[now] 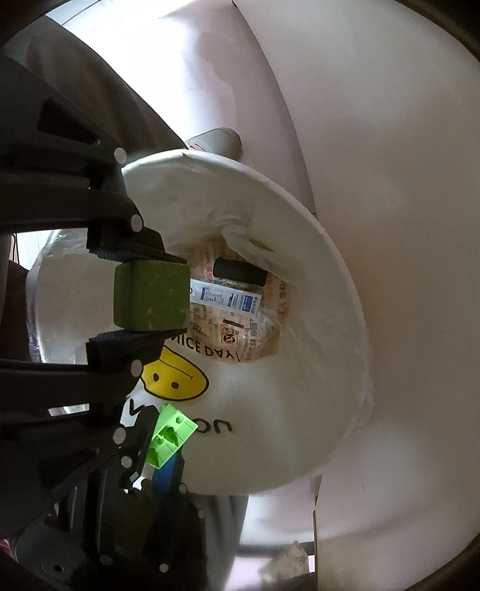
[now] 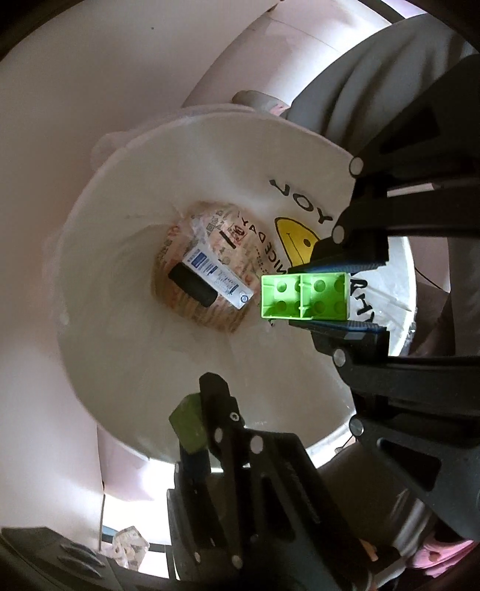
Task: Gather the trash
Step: 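Open the left tool while the right tool opens, dropping both blocks in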
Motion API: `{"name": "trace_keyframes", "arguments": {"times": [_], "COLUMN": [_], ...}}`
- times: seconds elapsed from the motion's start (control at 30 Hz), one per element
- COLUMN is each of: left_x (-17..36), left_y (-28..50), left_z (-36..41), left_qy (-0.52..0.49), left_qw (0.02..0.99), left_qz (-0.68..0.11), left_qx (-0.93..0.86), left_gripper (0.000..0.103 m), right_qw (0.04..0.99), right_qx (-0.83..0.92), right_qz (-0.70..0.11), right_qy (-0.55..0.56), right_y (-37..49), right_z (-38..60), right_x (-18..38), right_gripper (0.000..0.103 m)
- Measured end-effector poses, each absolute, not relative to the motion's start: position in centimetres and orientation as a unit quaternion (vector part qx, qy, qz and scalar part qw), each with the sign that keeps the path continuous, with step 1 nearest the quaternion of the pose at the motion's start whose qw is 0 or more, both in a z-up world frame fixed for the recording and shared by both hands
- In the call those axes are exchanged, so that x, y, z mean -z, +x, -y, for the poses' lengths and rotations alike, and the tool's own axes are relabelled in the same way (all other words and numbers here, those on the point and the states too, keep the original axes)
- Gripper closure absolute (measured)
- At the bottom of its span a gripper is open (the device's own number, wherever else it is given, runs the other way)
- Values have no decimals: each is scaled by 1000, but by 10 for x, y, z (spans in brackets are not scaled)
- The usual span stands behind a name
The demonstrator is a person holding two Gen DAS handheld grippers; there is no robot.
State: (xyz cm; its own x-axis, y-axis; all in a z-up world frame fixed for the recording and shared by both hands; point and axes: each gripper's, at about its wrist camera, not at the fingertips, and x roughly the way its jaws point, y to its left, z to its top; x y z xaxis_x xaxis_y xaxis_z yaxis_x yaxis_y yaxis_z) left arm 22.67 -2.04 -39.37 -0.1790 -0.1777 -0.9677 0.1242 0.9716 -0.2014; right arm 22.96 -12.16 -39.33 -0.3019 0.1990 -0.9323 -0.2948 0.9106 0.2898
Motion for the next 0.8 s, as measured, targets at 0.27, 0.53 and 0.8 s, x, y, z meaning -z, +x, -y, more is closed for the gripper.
{"name": "trace_keyframes", "arguments": {"times": [0.27, 0.53, 0.8], "left_x": [406, 406, 398], "left_y": [228, 226, 223], "left_z": [26, 23, 19], "left_qy": [-19, -21, -15], "left_qw": [627, 626, 634], "left_qz": [-769, -770, -765], "left_qx": [121, 119, 114], "left_gripper": [57, 49, 49], "right_qw": [577, 590, 597], "right_qx": [-195, -186, -193], "right_qz": [-792, -784, -777], "right_qy": [-43, -48, -57], "right_y": [228, 230, 225], "right_z": [123, 122, 120], "right_x": [413, 410, 393], "right_gripper": [79, 54, 54]}}
